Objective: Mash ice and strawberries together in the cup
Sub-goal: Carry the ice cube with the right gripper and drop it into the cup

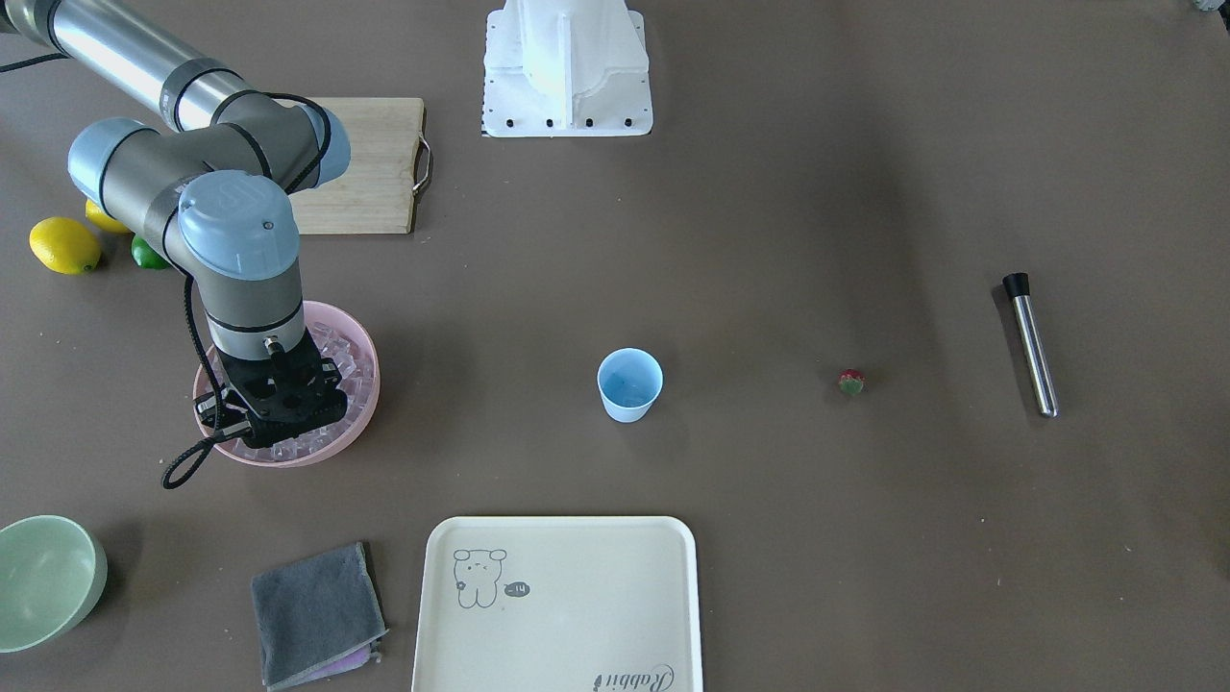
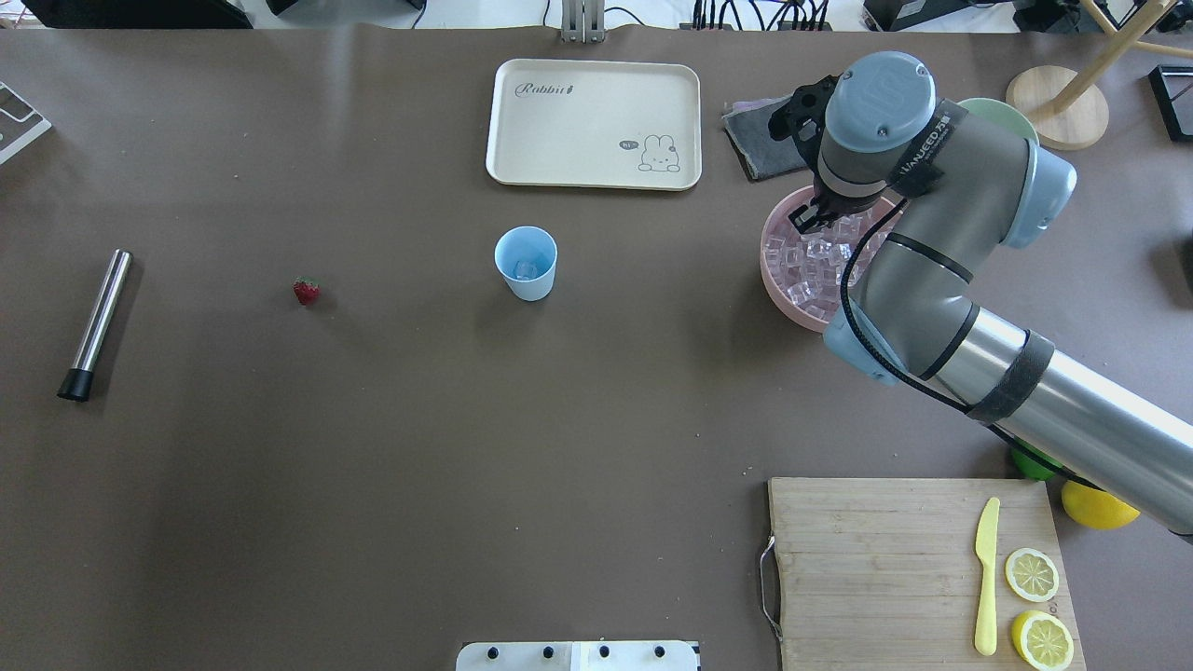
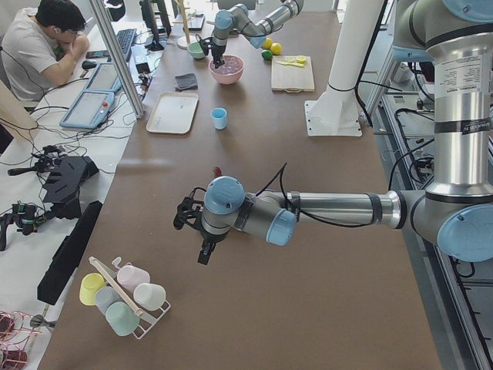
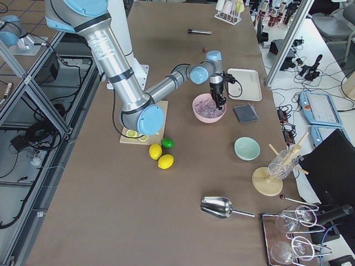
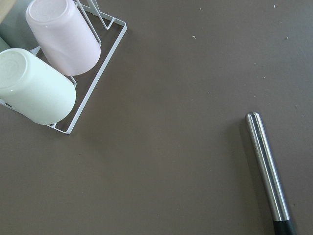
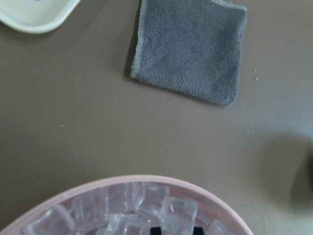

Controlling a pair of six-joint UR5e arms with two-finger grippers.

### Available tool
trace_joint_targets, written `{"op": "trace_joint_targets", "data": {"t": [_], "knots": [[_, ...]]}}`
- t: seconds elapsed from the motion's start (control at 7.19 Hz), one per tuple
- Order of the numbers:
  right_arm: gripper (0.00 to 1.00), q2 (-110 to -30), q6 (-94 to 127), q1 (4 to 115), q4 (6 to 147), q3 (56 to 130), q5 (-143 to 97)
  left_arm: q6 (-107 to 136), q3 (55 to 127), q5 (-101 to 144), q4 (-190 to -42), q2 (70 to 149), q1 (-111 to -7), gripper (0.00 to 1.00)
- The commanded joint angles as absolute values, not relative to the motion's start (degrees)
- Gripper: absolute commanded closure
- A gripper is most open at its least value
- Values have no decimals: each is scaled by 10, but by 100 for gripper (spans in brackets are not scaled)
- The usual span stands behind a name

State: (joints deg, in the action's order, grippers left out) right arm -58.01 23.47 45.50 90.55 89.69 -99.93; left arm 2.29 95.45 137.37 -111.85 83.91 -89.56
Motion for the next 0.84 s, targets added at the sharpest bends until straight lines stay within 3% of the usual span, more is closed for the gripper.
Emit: {"op": "trace_joint_targets", "data": {"t": [0.0,0.14,0.42,0.7], "knots": [[91,-581,250,455,909,927,-1004,23,954,1374,-1119,838,-896,2],[99,-583,250,461,916,954,-1007,23,954,1374,-1119,838,-896,2],[100,-579,255,481,978,1026,-1065,23,954,1374,-1119,838,-896,2],[100,-503,389,442,1012,1019,-1064,23,954,1373,-1119,839,-896,2]]}}
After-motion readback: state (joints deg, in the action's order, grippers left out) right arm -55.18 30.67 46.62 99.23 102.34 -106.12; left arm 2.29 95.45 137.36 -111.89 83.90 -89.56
